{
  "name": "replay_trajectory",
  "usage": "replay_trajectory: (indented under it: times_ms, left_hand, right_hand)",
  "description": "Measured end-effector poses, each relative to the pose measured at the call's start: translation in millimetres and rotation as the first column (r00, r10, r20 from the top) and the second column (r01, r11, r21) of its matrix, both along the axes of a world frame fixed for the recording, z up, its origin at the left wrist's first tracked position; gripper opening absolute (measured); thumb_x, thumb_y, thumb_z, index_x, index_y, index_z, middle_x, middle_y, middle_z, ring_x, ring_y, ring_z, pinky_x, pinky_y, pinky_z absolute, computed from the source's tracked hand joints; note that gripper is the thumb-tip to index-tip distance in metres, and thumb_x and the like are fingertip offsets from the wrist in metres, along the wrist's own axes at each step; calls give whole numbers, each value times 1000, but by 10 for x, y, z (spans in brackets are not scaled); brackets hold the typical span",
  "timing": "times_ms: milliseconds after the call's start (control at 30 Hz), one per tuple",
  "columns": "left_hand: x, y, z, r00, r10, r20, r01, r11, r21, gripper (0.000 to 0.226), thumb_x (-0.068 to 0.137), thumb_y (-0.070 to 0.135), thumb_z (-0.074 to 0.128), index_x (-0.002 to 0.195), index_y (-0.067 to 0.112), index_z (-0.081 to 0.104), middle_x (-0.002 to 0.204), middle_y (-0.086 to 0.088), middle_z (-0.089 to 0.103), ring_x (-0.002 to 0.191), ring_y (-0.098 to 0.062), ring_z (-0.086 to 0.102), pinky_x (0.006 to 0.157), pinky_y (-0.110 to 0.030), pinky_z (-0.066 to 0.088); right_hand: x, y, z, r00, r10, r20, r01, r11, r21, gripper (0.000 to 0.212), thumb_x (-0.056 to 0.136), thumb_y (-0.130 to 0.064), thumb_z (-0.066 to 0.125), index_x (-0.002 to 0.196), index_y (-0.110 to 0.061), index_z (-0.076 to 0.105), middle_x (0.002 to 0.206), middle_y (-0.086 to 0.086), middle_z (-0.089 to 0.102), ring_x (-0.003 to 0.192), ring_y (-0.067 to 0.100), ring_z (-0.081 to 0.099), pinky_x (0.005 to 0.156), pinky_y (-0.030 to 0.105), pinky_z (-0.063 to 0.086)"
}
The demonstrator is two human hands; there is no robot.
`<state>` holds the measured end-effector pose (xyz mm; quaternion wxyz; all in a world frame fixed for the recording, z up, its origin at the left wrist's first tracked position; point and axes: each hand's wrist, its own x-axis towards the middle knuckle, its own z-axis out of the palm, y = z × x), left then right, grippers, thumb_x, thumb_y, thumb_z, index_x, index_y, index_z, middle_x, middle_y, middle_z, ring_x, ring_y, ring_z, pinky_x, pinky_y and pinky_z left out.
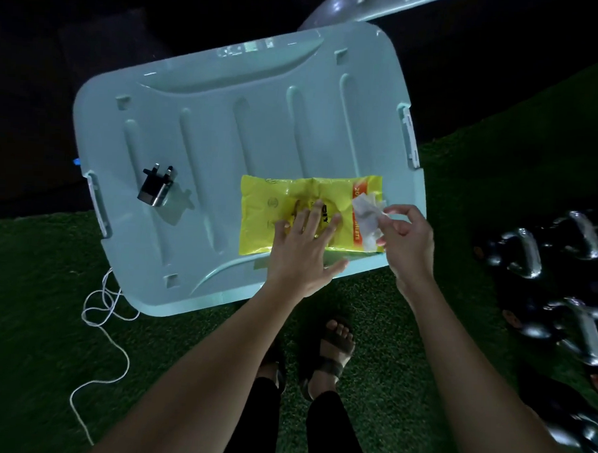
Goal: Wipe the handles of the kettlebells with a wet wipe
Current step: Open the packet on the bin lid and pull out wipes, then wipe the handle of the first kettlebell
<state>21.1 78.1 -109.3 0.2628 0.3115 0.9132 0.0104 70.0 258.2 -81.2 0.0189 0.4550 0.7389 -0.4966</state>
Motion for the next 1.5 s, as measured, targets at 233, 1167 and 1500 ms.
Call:
replay_trajectory:
  times_ms: [233,1167,1500]
  left_hand:
    - [-41,107,150,1000,-14,-2,13,997,-79,93,88,77,41,162,32,7,170,-8,2,152,-30,19,115,-57,20]
    - [-442,-239,500,982,184,-49,-157,929,335,52,87,32,63,138,35,55,145,2,53,135,-21,47,110,-43,20]
    - [-195,368,897,952,-268,-148,294,936,193,61,88,44,62,145,30,45,149,-3,47,133,-27,48,103,-47,38]
  right_hand:
    - [-3,-113,-6,996,-70,46,70,998,3,16,92,-29,74,104,-28,65,89,-4,76,72,8,71,64,21,52]
    - [-86,-649,-183,966,119,229,-222,836,502,26,94,-39,64,112,-24,74,112,6,65,95,33,67,86,45,51]
    - [520,-111,309,984,-94,153,41,947,318,24,91,-14,71,114,-21,72,112,3,72,98,29,68,83,40,54]
